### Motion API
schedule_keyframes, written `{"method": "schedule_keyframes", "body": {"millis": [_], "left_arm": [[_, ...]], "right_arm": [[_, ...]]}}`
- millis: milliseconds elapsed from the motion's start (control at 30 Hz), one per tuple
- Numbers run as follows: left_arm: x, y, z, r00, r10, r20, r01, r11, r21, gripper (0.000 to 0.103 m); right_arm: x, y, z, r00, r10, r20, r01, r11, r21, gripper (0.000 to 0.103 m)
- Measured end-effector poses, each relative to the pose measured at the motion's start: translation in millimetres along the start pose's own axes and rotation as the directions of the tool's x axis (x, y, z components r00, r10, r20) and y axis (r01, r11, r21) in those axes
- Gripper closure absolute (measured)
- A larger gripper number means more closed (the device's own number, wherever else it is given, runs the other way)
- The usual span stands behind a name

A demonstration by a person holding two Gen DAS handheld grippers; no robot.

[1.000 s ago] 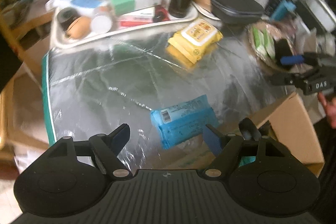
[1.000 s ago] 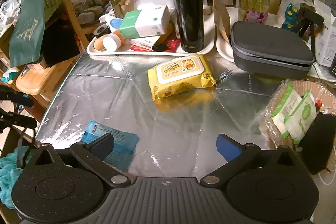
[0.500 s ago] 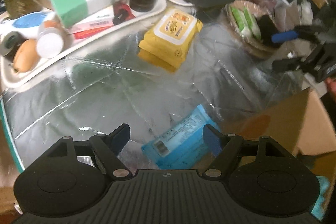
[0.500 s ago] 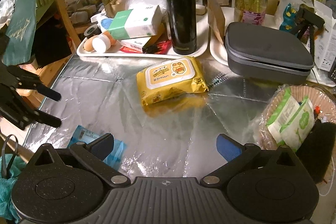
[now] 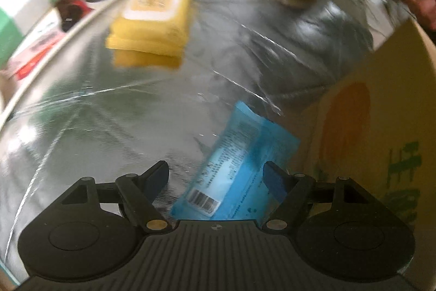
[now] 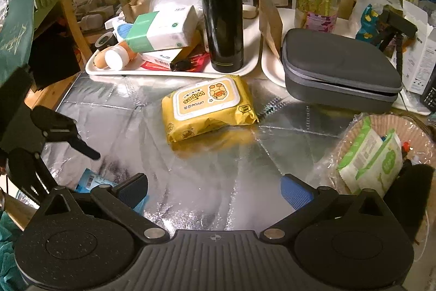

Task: Organize soft objects
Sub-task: 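Close the left tool on the blue packet and lift it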

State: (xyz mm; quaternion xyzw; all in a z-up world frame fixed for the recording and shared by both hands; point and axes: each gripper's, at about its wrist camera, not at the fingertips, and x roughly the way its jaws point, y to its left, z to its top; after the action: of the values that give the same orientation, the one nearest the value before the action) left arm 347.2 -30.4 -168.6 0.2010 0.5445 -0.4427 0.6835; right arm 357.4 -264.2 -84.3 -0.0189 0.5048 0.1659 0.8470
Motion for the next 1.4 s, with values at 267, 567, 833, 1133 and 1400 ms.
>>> {"method": "schedule_keyframes", "body": {"millis": [267,567,833,1133,1400], "left_arm": [[11.1,-16.2,-4.4,1.0,0.024,-0.008,-0.023,0.996,0.091,0.035],[-3.7,-5.9,-9.0,0.998,0.045,0.043,-0.046,0.999,0.015,0.065],[-15.5,3.9,-8.2,0.994,0.099,0.05,-0.096,0.994,-0.056,0.081],[8.9,-13.1,3.3,1.0,0.015,0.014,-0.015,1.0,-0.009,0.023],[15.1,-22.6,3.4,0.995,0.095,0.018,-0.097,0.991,0.088,0.02]], "right_arm": [[0.1,-3.2,-0.3,1.0,-0.006,0.0,0.006,1.0,0.014,0.0],[0.0,-1.1,-1.0,1.0,-0.007,0.005,0.007,1.0,0.015,0.0],[1.7,-0.9,-0.1,1.0,-0.015,0.008,0.015,1.0,0.013,0.0],[2.8,1.1,0.9,1.0,-0.013,0.004,0.013,1.0,0.007,0.0],[4.1,-1.2,0.8,1.0,-0.027,0.004,0.026,1.0,0.016,0.0]]}}
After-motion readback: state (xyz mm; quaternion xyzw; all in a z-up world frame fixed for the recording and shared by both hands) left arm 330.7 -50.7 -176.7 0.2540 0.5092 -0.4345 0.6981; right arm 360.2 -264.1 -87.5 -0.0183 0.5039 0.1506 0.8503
